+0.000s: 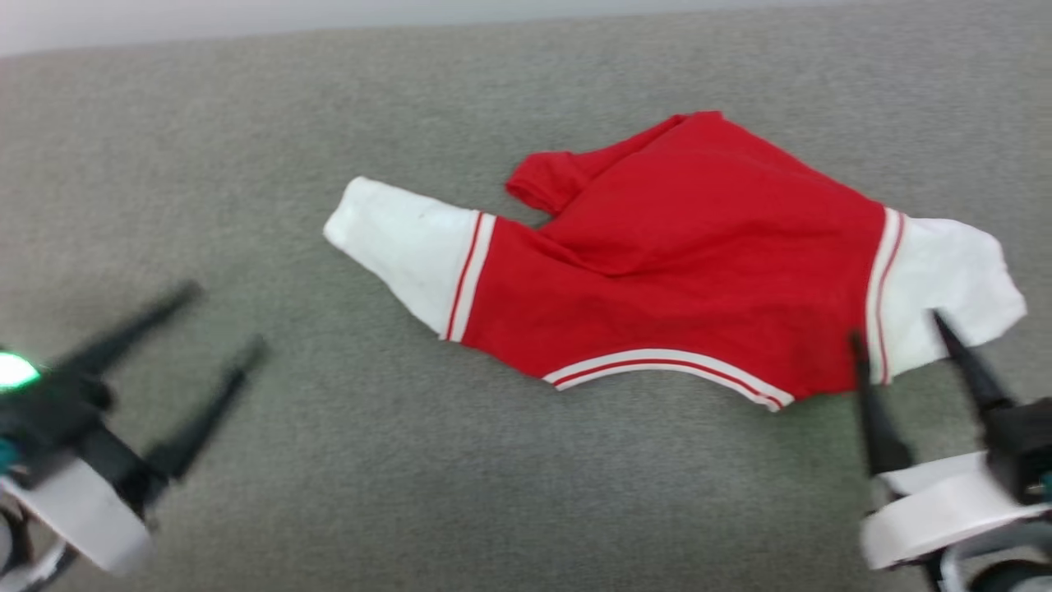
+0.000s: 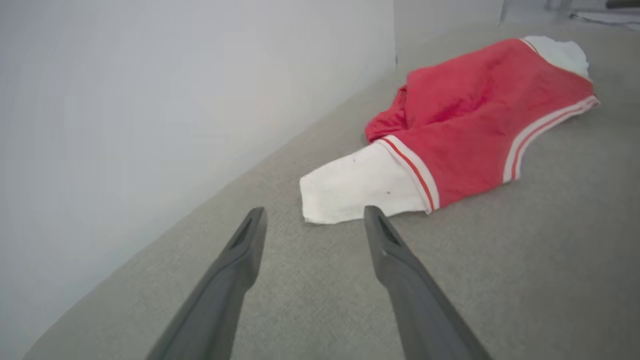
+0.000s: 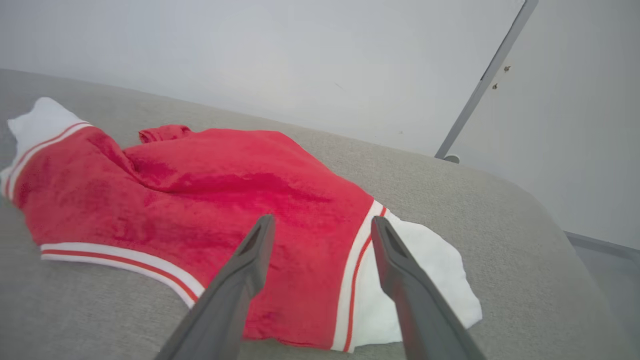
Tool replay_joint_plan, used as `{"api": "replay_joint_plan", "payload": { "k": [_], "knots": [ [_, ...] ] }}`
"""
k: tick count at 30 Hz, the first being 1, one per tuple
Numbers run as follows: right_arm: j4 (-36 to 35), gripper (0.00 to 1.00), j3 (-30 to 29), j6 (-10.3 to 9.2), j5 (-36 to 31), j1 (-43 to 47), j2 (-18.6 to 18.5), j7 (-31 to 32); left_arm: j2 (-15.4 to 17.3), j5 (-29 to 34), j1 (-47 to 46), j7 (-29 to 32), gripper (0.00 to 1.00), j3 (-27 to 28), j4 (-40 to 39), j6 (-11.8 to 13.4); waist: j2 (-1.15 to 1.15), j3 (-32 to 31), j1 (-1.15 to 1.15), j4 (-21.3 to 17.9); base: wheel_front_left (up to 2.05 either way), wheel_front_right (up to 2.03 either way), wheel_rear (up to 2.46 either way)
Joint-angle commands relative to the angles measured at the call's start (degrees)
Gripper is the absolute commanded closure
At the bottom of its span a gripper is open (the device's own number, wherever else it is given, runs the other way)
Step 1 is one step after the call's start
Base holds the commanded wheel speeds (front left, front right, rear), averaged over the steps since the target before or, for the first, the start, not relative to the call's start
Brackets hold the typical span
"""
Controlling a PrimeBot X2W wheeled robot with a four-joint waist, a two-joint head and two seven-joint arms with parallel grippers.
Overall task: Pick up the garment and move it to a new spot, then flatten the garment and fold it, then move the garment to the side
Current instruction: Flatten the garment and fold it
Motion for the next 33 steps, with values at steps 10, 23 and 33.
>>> {"api": "replay_joint_plan", "payload": {
  "k": [10,23,33],
  "knots": [
    [0.66,0.00,6.54,-0.10,-1.96,-2.12,1.71,-4.06,7.35,-8.67,-28.27,13.10,0.00,-36.06,0.51,0.07,0.00,1.77,0.00,-8.13,0.00,0.00,0.00],
    [-1.04,0.00,7.79,-0.10,-3.98,0.02,3.60,-6.74,3.54,-7.61,-37.45,20.59,0.00,-45.40,7.25,0.07,0.00,5.57,0.00,-13.29,0.00,0.00,0.00],
    [-0.49,0.00,7.62,-0.10,-3.91,0.41,4.13,-7.67,3.91,-5.02,-38.97,18.72,0.00,-45.60,9.51,0.14,0.00,6.32,0.00,-13.47,0.00,0.00,0.00]
  ]
}}
